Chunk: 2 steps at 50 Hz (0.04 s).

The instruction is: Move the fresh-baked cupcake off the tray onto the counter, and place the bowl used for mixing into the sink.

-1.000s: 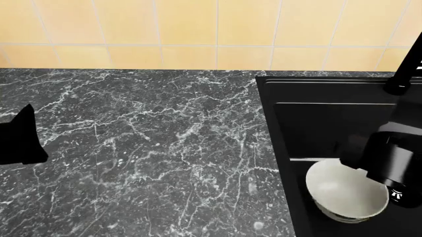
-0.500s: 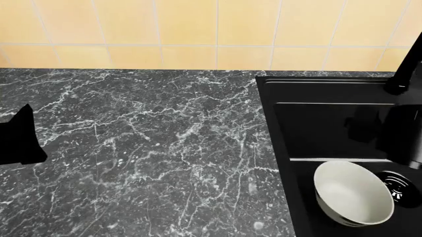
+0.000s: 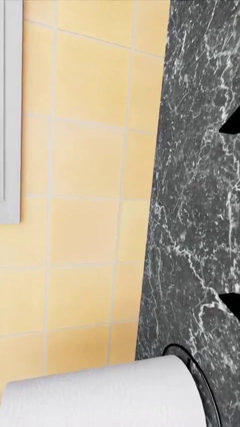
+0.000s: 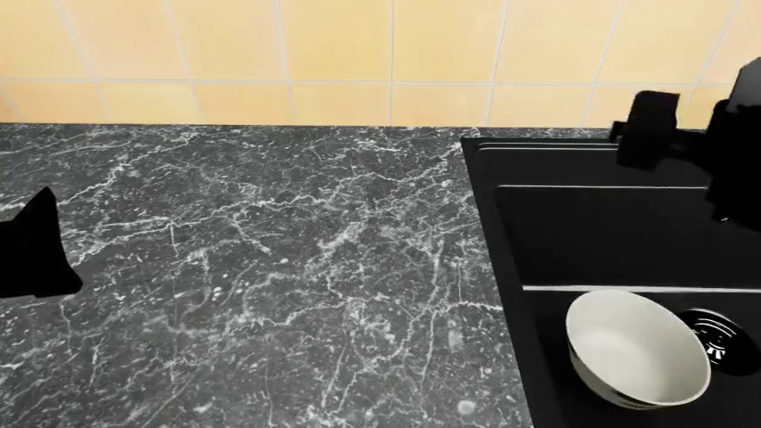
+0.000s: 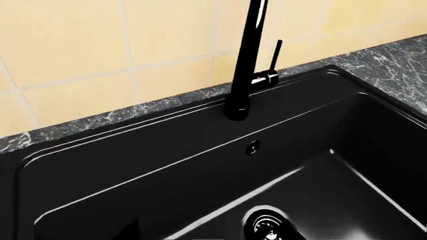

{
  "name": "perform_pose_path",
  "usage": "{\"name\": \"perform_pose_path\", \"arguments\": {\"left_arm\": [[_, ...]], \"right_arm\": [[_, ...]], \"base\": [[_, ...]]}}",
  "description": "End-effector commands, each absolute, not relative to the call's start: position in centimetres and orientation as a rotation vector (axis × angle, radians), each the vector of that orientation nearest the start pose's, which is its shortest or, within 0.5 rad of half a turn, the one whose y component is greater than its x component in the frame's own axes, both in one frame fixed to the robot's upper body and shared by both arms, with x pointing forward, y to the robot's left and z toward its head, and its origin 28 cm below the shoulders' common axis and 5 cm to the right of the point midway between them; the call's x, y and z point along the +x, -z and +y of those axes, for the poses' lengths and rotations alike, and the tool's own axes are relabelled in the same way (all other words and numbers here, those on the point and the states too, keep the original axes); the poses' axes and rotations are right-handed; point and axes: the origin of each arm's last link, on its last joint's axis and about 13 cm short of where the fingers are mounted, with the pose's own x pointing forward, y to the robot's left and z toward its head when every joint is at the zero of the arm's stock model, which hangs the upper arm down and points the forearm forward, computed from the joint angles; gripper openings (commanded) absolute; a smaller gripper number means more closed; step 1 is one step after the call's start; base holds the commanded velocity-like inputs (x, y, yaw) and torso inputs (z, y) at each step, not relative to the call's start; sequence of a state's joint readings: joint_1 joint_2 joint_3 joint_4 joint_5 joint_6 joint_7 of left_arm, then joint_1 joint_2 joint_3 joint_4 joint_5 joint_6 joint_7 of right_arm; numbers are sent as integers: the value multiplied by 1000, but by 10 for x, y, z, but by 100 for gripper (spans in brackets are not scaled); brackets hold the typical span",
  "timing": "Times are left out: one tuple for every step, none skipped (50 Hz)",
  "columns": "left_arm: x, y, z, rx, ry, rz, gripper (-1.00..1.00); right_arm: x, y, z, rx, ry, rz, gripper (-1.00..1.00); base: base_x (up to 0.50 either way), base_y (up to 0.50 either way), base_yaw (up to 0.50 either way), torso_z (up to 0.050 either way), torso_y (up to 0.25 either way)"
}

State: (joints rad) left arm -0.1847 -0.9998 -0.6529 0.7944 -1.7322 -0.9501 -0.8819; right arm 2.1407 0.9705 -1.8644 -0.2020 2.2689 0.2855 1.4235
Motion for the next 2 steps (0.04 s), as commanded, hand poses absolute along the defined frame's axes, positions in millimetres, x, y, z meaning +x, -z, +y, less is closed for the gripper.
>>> {"name": "perform_pose_path", "arguments": {"left_arm": [[139,-261,313,-25,-150,-28,100],[139,-260,313,-26,-149,-28,100]], "right_arm": [[244,-365,-131,-25,478,292,100],[242,-366,-130,-26,472,287,100]], "base": [[0,0,0,0,0],[0,0,0,0,0]]}}
